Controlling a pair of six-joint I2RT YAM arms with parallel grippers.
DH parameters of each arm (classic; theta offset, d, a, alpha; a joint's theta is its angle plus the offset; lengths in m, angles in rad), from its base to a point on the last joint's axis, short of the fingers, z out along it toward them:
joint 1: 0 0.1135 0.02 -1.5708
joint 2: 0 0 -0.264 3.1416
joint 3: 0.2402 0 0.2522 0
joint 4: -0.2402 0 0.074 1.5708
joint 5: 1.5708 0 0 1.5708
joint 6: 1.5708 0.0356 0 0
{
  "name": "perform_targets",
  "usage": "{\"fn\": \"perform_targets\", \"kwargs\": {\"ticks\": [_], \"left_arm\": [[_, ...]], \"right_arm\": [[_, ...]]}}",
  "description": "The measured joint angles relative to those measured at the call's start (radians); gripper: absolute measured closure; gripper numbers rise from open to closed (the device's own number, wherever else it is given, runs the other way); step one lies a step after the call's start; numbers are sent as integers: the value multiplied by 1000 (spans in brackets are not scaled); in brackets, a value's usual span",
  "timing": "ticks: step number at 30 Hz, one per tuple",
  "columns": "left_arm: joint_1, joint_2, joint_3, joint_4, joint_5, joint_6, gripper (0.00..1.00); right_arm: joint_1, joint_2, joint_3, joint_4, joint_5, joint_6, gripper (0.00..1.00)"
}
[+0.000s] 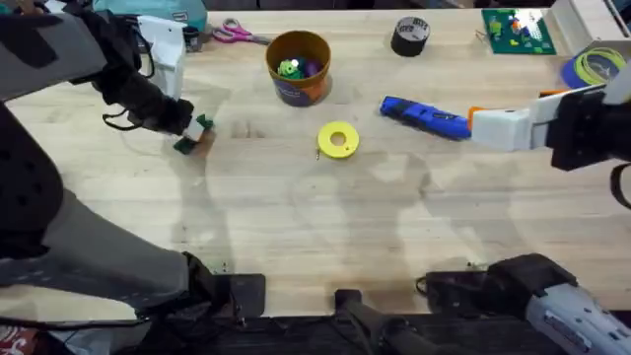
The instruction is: Pick up the gripper from the table and insert it into the empty holder that is missing its gripper. Then pick up a screw, insert it into the mounting hole, and use the screwdriver to tighten it. Finally, clean up the table by picking up the vegetable and placing it into the bucket.
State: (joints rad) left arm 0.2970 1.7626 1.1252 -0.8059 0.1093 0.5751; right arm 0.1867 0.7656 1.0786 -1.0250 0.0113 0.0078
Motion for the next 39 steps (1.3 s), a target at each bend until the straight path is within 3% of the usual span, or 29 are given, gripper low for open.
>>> {"fn": "perform_targets", "kwargs": {"ticks": [6,14,17,22,30,33,39], "left_arm": [[0,7,29,-38,9,-44,976],[-29,-23,224,-75,56,-161,976],[-79,-62,316,-88,75,-219,976],[-201,-97,459,-83,98,-314,976],[-409,-76,481,13,112,-379,976],[-460,-38,481,47,112,-389,976],[-515,57,480,92,112,-397,976]], "right_arm": [[0,0,0,0,0,0,5],[0,0,0,6,0,0,5],[0,0,0,22,0,0,4],[0,0,-1,26,0,0,5],[0,0,-1,30,0,0,5],[0,0,-1,30,0,0,5],[0,0,-1,30,1,0,5]]}}
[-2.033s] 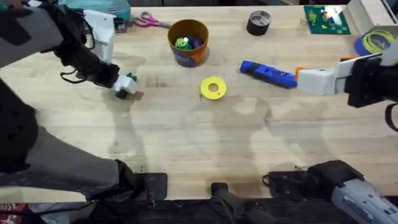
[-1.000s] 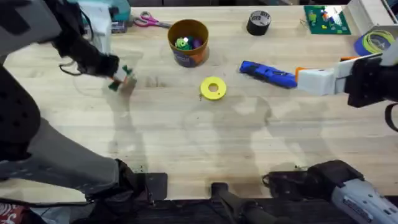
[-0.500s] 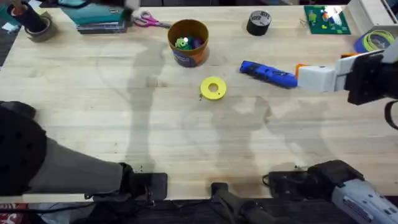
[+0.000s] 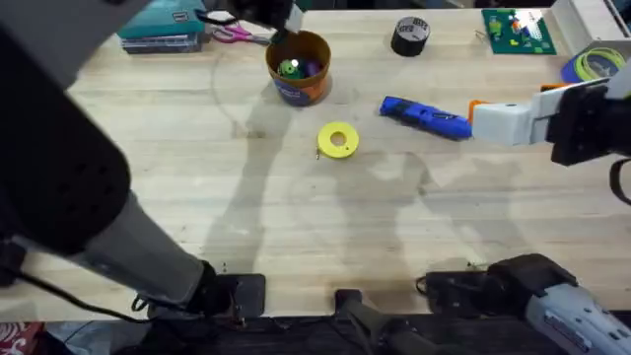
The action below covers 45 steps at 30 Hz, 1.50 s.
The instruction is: Pick up the gripper from the table and insert it into the empty holder that is missing its gripper. Then pick up a screw, insert it into the mounting hole, and use the screwdriver to tighten it. Finally, clean up the table by picking up the vegetable and placing it into the bucket.
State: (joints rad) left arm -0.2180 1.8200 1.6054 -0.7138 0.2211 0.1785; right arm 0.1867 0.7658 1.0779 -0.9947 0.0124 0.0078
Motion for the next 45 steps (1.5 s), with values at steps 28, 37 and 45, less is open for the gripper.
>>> {"fn": "perform_targets", "kwargs": {"ticks": [28,37,45], "left_arm": [[-21,-48,0,-100,-10,-7,15],[-21,-342,11,-385,-88,-34,15],[-21,-568,-10,-626,-174,-111,15]], "right_arm": [[0,0,0,3,2,0,5],[0,0,0,3,2,0,5],[0,0,0,2,2,0,6]]}}
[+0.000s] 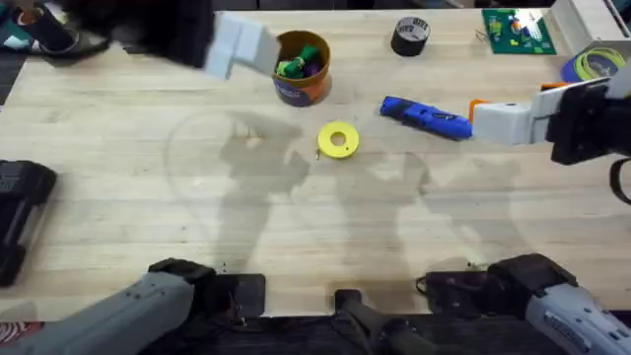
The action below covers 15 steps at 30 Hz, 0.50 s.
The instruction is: Pick up the gripper from the table and insert it into the empty holder that is missing its gripper. Then pick up a screw, insert it into the mounting hole, and use the screwdriver to tighten it. Finally, clean up the table by picking up the vegetable and placing it into the bucket.
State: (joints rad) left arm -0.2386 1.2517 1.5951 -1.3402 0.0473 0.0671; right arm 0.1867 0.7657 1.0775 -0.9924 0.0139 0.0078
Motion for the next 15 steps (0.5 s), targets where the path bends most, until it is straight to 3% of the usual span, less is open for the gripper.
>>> {"fn": "perform_targets", "kwargs": {"ticks": [8,15], "left_arm": [[0,-300,-313,53,-42,-62,15],[0,-362,-459,64,-43,-76,15]], "right_arm": [[0,0,0,-3,0,0,5],[0,0,0,-3,0,0,6]]}}
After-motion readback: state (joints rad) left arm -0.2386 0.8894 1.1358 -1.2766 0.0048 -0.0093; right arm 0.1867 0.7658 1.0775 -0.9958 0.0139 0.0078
